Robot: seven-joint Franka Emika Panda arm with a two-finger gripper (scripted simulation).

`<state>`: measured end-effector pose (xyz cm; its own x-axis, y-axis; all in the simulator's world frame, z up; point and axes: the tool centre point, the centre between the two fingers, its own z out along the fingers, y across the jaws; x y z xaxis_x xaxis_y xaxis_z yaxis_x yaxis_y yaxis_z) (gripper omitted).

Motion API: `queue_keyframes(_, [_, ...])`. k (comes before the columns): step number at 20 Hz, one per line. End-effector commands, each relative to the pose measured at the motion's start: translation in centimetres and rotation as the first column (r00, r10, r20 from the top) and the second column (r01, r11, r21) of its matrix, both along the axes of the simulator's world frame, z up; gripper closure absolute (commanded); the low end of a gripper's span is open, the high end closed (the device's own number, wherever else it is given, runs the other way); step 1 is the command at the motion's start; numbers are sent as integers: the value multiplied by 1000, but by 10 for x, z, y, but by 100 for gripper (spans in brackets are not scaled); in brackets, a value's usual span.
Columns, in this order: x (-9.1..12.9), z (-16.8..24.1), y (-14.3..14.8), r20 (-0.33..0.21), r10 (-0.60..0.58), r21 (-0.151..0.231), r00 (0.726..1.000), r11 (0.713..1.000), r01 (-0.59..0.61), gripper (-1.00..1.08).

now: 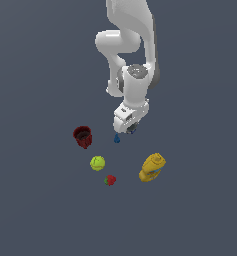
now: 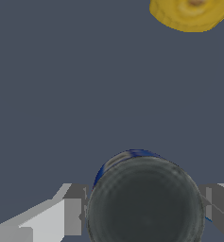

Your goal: Pick up a designated object from a clutter of objects.

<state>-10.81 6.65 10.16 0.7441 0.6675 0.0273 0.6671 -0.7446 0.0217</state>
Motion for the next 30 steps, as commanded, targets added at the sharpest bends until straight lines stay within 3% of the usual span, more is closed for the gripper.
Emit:
queue_keyframes(1, [5, 19, 6, -2, 1, 1, 1000, 1000, -1, 108])
queue_keyframes(30, [79, 246, 72, -30, 1, -2, 1000, 1000, -1, 108])
